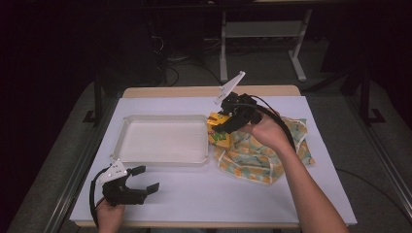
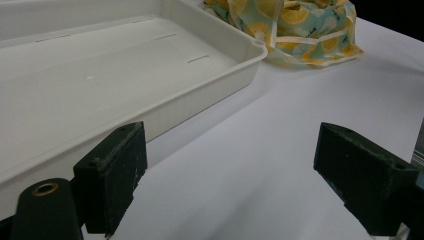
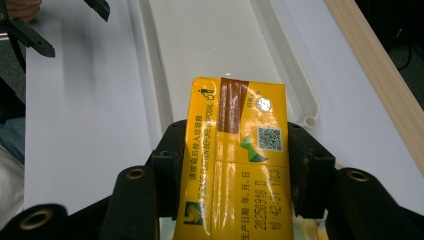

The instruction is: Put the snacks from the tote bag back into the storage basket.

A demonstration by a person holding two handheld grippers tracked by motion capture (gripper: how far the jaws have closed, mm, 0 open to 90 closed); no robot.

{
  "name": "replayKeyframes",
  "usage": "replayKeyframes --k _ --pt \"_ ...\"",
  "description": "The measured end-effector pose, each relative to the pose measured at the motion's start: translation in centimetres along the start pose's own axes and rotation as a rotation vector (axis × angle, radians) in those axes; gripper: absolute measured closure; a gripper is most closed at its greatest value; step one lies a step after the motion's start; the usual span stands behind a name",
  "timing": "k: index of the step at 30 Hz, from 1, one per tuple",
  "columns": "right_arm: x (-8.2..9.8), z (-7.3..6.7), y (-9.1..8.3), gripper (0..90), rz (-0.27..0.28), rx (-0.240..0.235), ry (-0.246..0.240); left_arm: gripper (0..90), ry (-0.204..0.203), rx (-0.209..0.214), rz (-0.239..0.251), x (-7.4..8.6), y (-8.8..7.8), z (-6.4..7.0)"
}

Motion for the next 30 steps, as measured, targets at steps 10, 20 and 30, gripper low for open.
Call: replayKeyframes --k 10,20,30 --pt "-1.1 -0.6 1.4 49.7 -0.005 -0.024 -0.027 13.4 -0.001 0.003 0.003 0.0 0.0 0.1" --pt "-2.0 -1.2 2.4 49.7 -0.005 -0.043 -0.046 13.4 0.003 0.007 0.003 -0.1 -0.1 0.1" --pt "-2.7 -1.6 3.6 49.8 -0.013 -0.065 -0.063 13.4 0.002 0.010 0.003 -0.1 -0.1 0.1"
Point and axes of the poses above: each handheld gripper's, and its own axes: y roughly forward along the jaws, x roughly out of its underside, z roughly to its right, the point moved 4 cm from there along y, roughly forward along the jaws, and after that the axes turned 15 degrees about y, right-handed, at the moved point
